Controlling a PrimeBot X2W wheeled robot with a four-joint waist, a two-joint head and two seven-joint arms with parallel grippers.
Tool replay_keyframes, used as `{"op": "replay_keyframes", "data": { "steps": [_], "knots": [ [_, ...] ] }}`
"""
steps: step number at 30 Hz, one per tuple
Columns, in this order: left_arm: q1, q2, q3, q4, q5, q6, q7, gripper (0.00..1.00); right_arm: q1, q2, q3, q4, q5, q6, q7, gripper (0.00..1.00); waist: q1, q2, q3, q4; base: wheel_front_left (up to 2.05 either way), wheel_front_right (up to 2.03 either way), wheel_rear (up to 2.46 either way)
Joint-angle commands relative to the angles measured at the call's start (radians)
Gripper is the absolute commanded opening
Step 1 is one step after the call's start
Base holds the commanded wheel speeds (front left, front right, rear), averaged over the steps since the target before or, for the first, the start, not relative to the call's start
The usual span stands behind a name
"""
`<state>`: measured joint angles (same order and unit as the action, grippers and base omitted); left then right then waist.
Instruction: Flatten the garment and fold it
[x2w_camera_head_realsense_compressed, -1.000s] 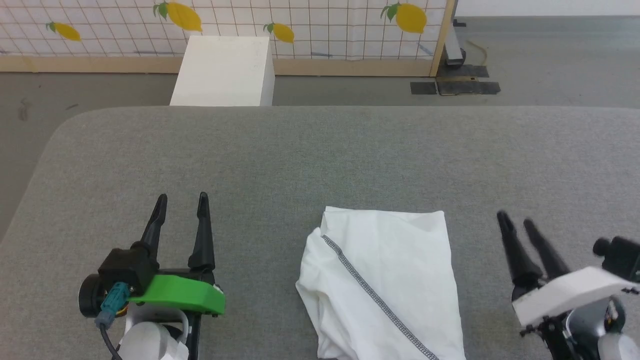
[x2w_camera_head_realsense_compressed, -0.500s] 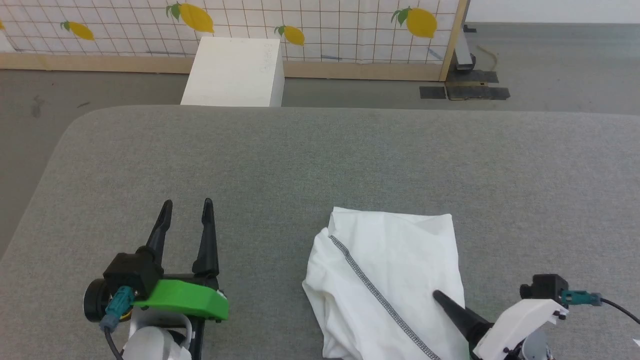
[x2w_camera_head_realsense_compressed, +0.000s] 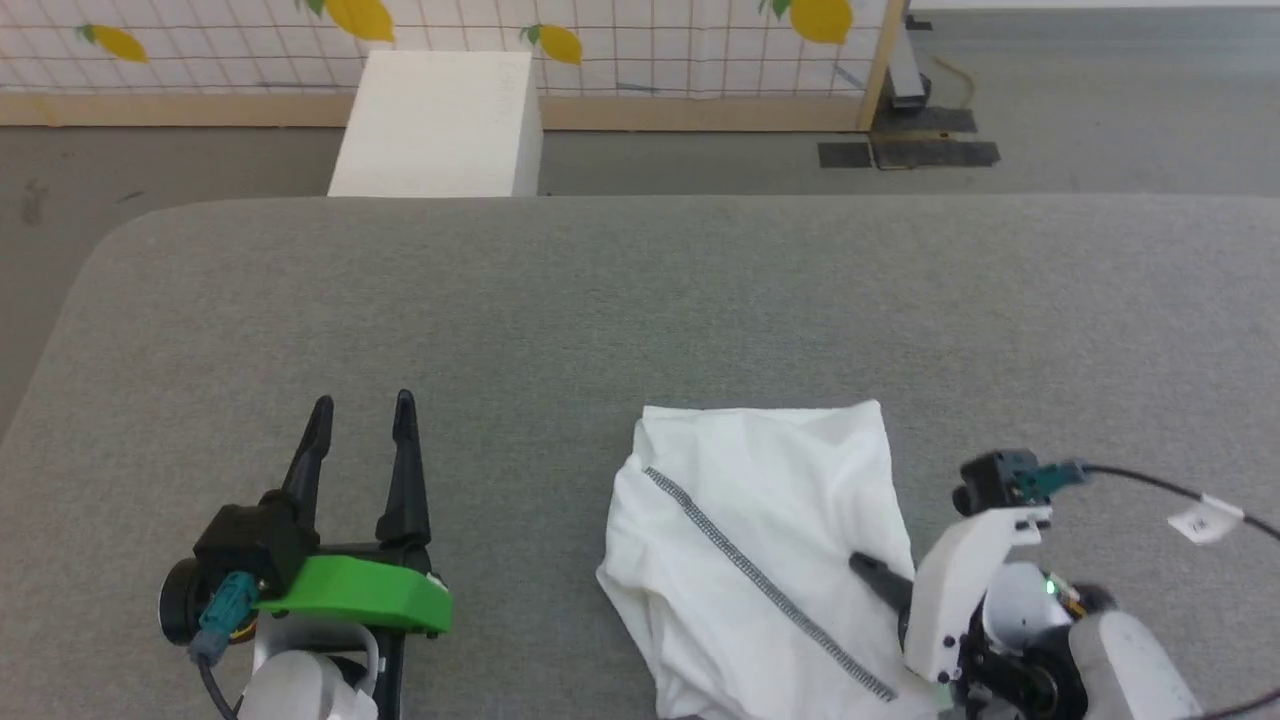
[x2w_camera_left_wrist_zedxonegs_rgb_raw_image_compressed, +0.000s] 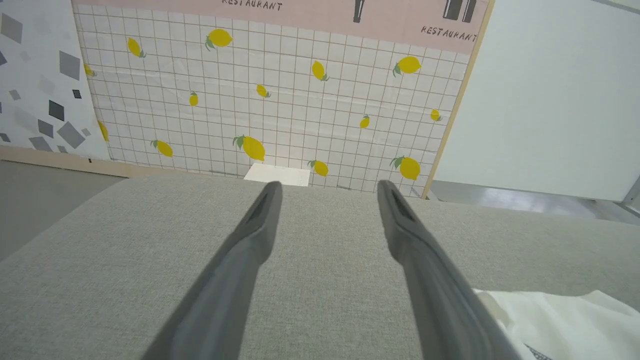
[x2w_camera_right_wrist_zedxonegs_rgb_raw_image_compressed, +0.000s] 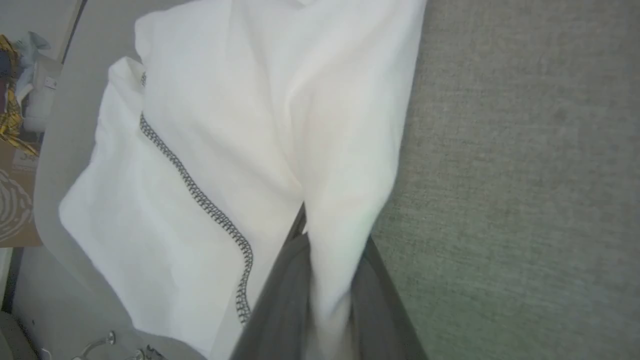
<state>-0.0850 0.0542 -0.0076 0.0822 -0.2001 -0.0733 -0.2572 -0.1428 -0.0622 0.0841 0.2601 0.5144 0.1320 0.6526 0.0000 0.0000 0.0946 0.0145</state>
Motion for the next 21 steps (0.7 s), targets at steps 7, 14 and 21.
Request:
{"op": "replay_keyframes", "data": {
  "steps": [7, 14, 21],
  "knots": [
    [-0.029, -0.004, 0.006, -0.039, 0.014, 0.009, -0.005, 1.00, -0.108, -0.182, 0.127, -0.130, -0.216, -0.001, 0.070, 0.00, 0.0000, 0.0000, 0.077, -0.147, 0.00, 0.00, 0.00],
    [-0.096, 0.008, 0.013, -0.076, 0.047, 0.005, -0.005, 1.00, -0.215, -0.368, 0.150, -0.113, -0.303, -0.001, 0.025, 0.00, 0.0000, 0.0000, 0.172, -0.296, 0.00, 0.00, 0.00],
    [-0.176, 0.045, -0.001, -0.099, 0.083, 0.001, 0.003, 1.00, -0.330, -0.434, 0.107, 0.021, -0.373, -0.001, -0.098, 0.00, 0.0000, 0.0000, 0.281, -0.395, 0.00, 0.00, 0.00]
  ]
}}
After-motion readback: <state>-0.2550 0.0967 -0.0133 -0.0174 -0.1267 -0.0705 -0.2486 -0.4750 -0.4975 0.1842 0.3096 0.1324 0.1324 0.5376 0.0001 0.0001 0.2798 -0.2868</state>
